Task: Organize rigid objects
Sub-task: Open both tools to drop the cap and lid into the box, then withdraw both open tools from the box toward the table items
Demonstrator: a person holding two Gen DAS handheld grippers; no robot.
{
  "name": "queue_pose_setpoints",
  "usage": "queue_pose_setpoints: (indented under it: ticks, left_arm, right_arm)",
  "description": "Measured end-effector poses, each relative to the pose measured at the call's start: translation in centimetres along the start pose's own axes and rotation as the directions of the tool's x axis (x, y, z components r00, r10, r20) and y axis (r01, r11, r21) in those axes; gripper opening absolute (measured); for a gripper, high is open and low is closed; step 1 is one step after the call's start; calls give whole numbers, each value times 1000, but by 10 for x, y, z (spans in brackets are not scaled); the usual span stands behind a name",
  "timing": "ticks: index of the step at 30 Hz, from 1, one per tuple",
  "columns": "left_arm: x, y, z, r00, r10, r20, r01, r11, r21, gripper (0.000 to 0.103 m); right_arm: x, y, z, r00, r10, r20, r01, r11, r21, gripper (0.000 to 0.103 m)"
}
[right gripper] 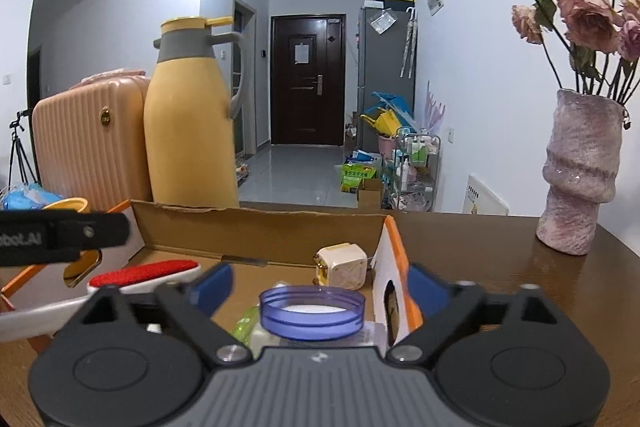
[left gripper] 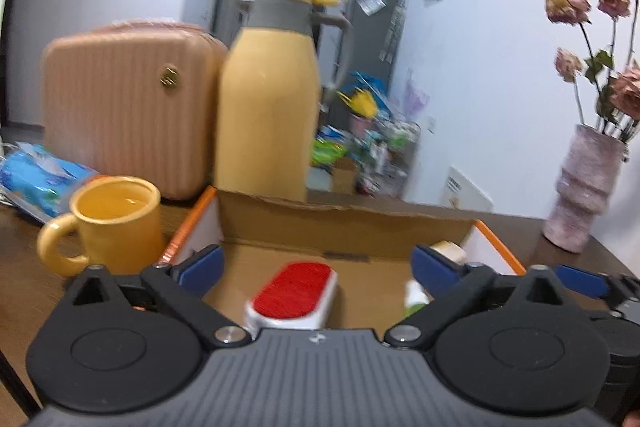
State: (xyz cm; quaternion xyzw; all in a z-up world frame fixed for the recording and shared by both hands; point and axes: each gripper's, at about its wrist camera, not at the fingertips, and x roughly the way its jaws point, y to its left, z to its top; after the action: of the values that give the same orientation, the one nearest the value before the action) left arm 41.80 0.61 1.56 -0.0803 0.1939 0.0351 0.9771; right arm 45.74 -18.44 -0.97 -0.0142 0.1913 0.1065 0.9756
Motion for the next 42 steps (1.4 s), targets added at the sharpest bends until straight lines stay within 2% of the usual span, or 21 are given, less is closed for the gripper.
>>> queue_pose_setpoints:
  ticks: [1,22,42]
  left_arm:
    - [0,1,0,1000,2,-3,-2,1000,-5,103]
    - [4,2,-1,999,24,-26,-24,1000,-3,103]
    - [-18,-1,-4,999,31,10,-31,999,22,103]
  right_arm:
    - [-1,-1,0,1000,-4,2,4,1000,3,103]
    - [0,-1,0,1000,-16,-5,16,1000,12,103]
    - [-19,-6,-3,1000,-28,12,28,999,32,103]
